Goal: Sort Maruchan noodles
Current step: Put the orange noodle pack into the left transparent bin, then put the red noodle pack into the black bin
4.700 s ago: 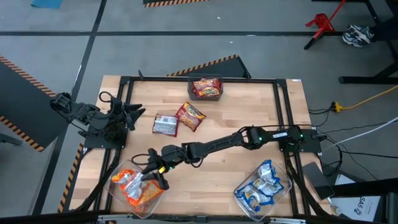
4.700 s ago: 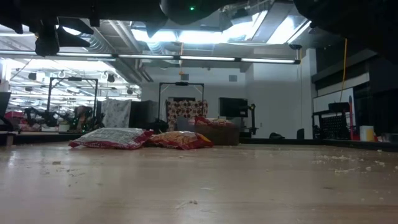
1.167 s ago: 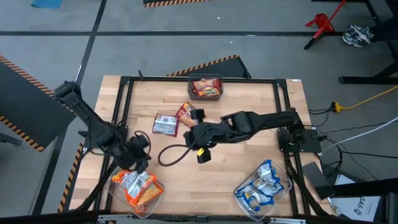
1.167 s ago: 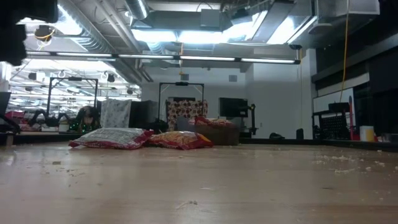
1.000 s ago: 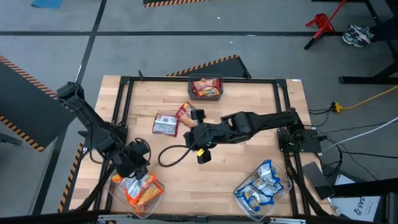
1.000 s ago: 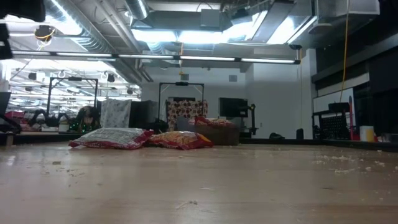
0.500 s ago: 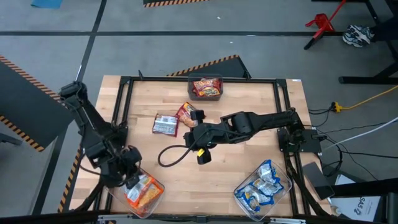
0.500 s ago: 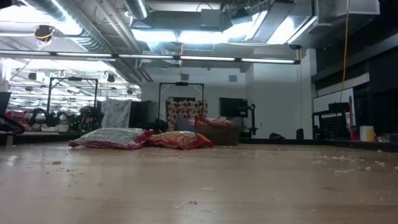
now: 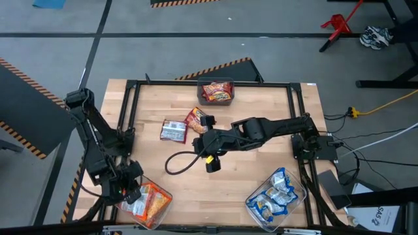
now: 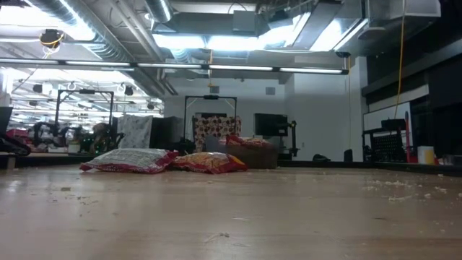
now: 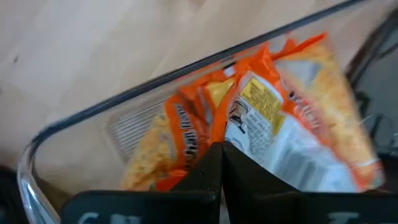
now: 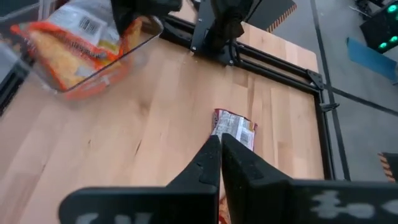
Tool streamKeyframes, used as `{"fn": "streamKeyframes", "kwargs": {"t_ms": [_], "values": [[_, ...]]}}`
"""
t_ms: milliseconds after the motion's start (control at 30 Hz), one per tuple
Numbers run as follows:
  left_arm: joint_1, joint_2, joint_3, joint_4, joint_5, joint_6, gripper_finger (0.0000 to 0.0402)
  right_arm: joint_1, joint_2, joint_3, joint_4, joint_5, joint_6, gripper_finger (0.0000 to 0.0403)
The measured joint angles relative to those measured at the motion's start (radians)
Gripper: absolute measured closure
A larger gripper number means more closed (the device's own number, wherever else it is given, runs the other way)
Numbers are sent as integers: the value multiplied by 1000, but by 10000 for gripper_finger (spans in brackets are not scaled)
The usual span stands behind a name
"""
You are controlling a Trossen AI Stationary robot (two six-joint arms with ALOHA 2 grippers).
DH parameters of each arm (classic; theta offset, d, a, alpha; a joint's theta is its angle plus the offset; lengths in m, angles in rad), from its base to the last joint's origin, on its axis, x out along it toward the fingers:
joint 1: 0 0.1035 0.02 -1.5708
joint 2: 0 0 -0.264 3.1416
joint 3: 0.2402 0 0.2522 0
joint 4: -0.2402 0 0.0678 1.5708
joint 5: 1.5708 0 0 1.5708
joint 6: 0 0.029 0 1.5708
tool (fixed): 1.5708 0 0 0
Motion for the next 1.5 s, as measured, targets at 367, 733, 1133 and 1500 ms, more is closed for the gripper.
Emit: {"fn": "streamKeyframes", "kwargs": {"t_ms": [367, 733, 1133, 1500], "values": [[-1, -29, 30, 17, -1, -20, 401, -86, 149, -1, 2, 25, 89, 309], [0, -164, 132, -76, -223, 78, 401, -211, 270, 0, -26, 30, 185, 115], [1, -212, 134, -154, -339, 153, 337, -370, 487, -1, -192, -94, 371, 81], [1, -212, 134, -210, -337, 154, 318, -389, 518, 1, -157, -134, 372, 92]]}}
